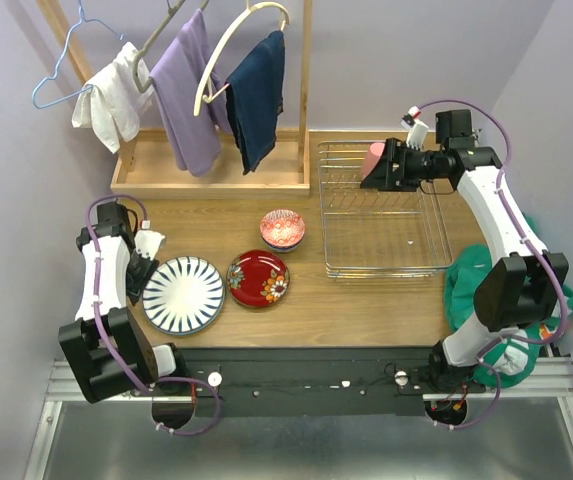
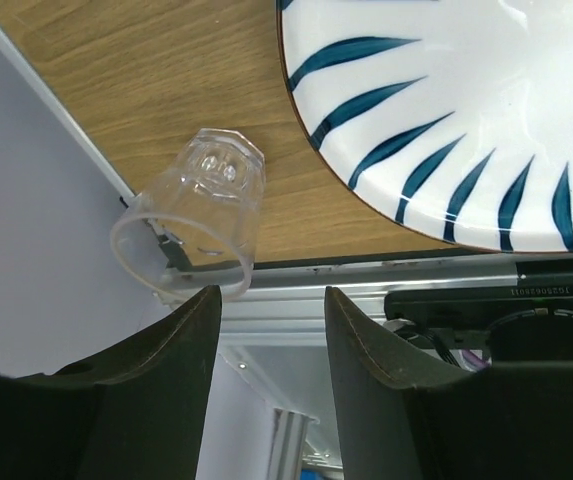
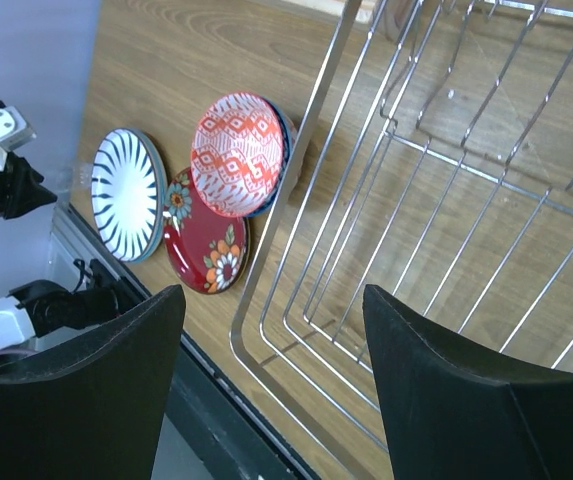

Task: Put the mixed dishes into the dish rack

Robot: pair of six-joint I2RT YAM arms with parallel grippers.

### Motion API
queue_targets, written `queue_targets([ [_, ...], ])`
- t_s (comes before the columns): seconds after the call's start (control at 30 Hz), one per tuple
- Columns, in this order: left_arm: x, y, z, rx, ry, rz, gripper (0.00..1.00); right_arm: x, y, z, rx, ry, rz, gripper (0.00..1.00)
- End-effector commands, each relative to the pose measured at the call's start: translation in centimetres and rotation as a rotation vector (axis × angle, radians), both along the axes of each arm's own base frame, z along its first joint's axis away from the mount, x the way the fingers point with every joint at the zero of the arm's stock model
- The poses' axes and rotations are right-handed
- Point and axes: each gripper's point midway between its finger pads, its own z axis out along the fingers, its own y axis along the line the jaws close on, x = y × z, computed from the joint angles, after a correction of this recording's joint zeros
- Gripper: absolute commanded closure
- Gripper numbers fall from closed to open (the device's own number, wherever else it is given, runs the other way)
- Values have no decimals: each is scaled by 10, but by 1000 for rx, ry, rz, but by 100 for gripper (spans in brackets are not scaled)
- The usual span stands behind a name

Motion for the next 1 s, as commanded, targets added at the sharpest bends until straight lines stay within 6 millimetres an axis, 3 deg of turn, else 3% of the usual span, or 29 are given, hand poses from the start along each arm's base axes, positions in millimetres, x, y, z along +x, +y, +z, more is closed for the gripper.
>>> queue_targets([
  [0.0, 2, 3, -18, -38, 4, -2, 46, -13, -3, 5, -13, -15, -15, 21],
  [0.2, 4, 7, -30, -43, 14, 20, 52, -18, -4, 4, -17, -18, -22, 21],
  [0.33, 4, 4, -27, -57, 11, 33, 69, -21, -3, 3, -13, -15, -22, 22],
  [0.4, 3, 5, -26, -49, 8, 32, 72, -21, -3, 0, -6, -10, -29, 22],
  [0.6, -3, 6, -22, -32, 23, 25, 92, -22, -2, -6, 14, -12, -41, 22],
  [0.73, 5, -2, 1, -49, -19, -8, 100, -23, -1, -5, 20, -20, -39, 21],
  [0.83, 14, -13, 31, -58, -67, -83, 100, -24, 1, -1, 36, -28, -39, 20],
  [0.97, 38, -45, 86, -10, -208, -288, 100, -28, 11, 11, 122, 6, -20, 15],
])
